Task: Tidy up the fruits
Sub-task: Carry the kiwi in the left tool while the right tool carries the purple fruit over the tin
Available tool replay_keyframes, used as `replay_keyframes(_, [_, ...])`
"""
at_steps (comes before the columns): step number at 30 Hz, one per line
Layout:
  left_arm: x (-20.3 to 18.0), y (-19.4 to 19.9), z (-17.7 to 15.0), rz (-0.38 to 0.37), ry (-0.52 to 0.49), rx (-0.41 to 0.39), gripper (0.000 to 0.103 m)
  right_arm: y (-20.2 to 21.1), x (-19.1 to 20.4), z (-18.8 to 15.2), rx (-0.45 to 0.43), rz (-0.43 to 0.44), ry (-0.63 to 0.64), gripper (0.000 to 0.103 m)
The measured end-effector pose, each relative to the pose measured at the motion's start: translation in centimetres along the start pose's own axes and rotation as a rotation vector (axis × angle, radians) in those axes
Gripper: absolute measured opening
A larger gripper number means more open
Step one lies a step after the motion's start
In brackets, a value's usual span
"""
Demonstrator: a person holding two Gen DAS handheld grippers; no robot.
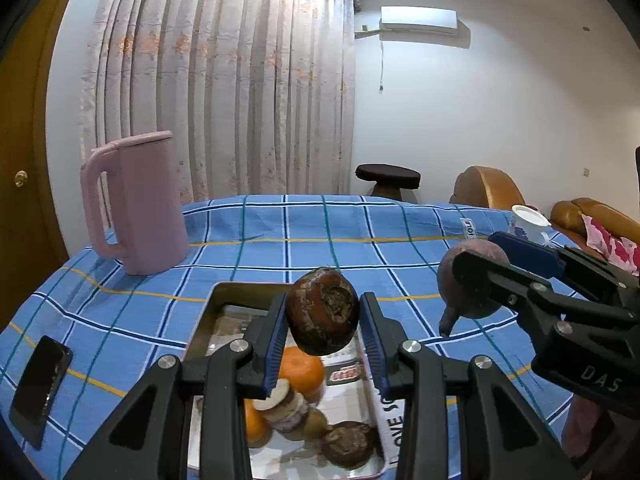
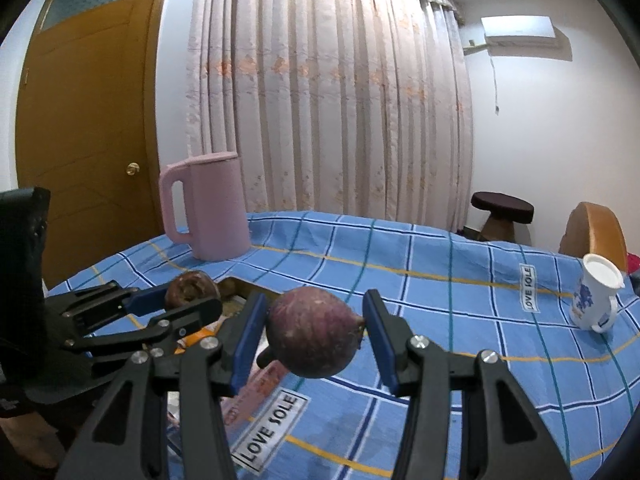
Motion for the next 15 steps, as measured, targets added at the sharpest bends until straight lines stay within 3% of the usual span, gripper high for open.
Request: replay_keyframes(15, [4.3, 0.4, -0.4, 0.064, 0.027, 0.017, 0.038, -1.9, 4.5, 0.8, -0.004, 0.085, 0.030, 0.053])
Point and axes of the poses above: each gripper's, at about its wrist camera, not at the fingertips, and y roughly against the way its jaws point, x to its left, z to its top, the point moved 8 cm from there along -y, roughly the way its jaws point, and after that the axes turned 8 degrees about y, right-handed, at the moved point
